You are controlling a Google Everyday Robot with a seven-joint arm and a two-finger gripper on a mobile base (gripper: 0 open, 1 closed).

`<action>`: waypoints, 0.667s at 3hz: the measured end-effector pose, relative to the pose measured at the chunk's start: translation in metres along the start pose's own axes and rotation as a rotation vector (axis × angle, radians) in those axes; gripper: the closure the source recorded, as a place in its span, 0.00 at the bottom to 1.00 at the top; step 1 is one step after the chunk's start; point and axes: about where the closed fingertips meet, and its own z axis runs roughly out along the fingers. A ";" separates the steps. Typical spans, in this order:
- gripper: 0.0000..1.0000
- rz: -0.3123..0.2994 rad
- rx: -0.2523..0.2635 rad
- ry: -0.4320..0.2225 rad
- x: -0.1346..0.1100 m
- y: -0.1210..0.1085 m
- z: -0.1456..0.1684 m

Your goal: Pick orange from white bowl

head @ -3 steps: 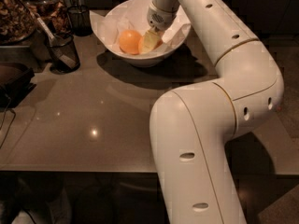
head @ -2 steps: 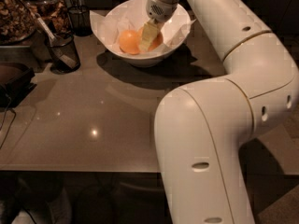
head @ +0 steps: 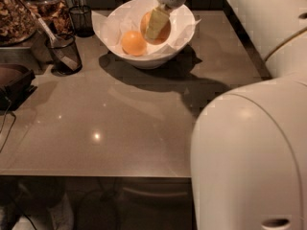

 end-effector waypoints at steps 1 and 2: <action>1.00 -0.014 0.006 -0.001 -0.007 0.004 0.001; 1.00 -0.038 0.028 -0.009 -0.022 0.014 -0.023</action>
Offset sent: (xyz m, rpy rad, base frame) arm -0.0438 0.0239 0.0688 -0.0168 -0.0946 0.0355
